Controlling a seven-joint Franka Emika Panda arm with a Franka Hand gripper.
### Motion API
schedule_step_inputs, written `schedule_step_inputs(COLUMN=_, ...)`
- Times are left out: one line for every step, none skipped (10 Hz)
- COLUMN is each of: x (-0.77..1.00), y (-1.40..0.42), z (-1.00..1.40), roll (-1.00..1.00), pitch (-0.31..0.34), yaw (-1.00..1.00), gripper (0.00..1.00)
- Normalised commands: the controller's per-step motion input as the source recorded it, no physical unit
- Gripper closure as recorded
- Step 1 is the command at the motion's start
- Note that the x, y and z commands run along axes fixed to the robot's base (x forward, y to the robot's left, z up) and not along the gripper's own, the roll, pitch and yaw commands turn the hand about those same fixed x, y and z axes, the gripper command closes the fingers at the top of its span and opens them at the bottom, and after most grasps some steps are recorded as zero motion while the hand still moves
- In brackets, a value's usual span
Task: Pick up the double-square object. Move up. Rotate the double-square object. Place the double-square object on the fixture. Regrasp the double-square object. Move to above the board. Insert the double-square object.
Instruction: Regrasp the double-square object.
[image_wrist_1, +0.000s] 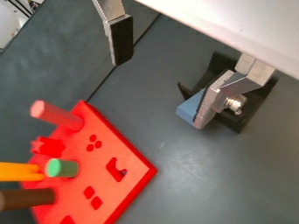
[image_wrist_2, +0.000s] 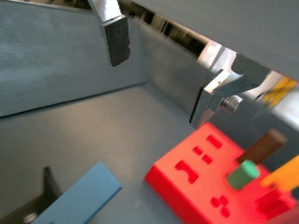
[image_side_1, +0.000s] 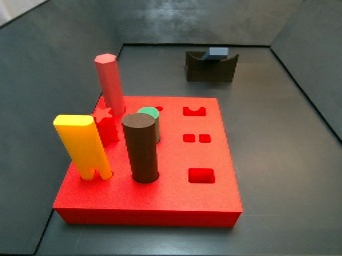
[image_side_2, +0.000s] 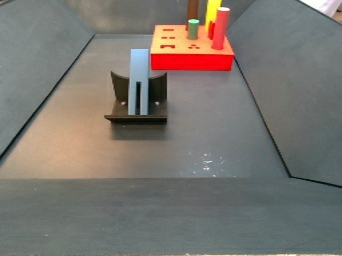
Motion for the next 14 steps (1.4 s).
schedule_step_inputs(x=-0.01, y=-0.04, z=0.06, roll=1.00, pitch=0.017, yaw=0.02, gripper=0.00)
schedule_step_inputs(x=-0.01, y=-0.04, z=0.03, roll=1.00, pitch=0.013, yaw=0.02, gripper=0.00)
schedule_step_inputs(x=-0.01, y=-0.05, z=0.02, roll=1.00, pitch=0.012, yaw=0.02, gripper=0.00)
schedule_step_inputs(x=0.00, y=-0.03, z=0.01, roll=1.00, pitch=0.007, yaw=0.02, gripper=0.00)
schedule_step_inputs(x=0.00, y=-0.02, z=0.01, roll=1.00, pitch=0.006, yaw=0.02, gripper=0.00)
schedule_step_inputs(x=0.00, y=-0.02, z=0.01, roll=1.00, pitch=0.005, yaw=0.02, gripper=0.00)
schedule_step_inputs(x=0.00, y=-0.02, z=0.01, roll=1.00, pitch=0.007, yaw=0.03, gripper=0.00)
schedule_step_inputs(x=0.00, y=-0.02, z=0.01, roll=1.00, pitch=0.012, yaw=0.03, gripper=0.00)
schedule_step_inputs(x=0.01, y=-0.02, z=0.01, roll=1.00, pitch=0.017, yaw=0.03, gripper=0.00)
schedule_step_inputs(x=0.03, y=-0.02, z=0.00, roll=1.00, pitch=0.026, yaw=0.03, gripper=0.00)
schedule_step_inputs(x=0.04, y=-0.02, z=-0.01, roll=1.00, pitch=0.033, yaw=0.03, gripper=0.00)
schedule_step_inputs(x=0.06, y=-0.03, z=-0.01, roll=1.00, pitch=0.046, yaw=0.04, gripper=0.00)
schedule_step_inputs(x=0.06, y=-0.03, z=-0.01, roll=1.00, pitch=0.054, yaw=0.04, gripper=0.00)
schedule_step_inputs(x=0.07, y=-0.03, z=0.00, roll=1.00, pitch=0.068, yaw=0.05, gripper=0.00)
